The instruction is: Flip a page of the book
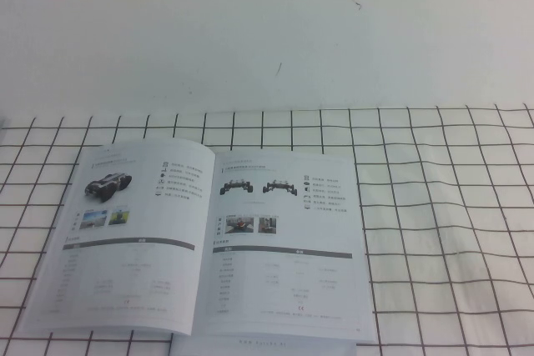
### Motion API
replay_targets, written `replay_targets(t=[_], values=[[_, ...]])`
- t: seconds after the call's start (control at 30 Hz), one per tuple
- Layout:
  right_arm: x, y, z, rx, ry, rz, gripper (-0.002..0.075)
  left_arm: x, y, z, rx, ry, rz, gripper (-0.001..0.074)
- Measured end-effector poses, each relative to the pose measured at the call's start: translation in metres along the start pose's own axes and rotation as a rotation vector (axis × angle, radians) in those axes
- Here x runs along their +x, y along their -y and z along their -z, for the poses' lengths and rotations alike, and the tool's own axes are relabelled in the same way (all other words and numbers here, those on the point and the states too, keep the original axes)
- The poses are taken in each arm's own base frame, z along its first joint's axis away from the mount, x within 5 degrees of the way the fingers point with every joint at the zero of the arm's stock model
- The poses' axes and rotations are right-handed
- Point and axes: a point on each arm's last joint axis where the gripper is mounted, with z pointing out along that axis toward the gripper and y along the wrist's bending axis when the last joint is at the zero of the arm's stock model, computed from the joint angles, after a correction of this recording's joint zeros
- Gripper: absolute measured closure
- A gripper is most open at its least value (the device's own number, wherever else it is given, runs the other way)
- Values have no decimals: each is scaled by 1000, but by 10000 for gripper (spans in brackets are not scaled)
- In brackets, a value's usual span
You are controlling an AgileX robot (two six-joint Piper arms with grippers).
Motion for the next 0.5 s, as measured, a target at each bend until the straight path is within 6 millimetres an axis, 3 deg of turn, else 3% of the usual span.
replay_targets(t=[0.2,0.5], values=[[-22,4,3,44,245,0,728,-23,-1,3,-15,255,10,738],[-28,5,5,57,318,-6,728,-30,-3,5,-24,338,41,738]])
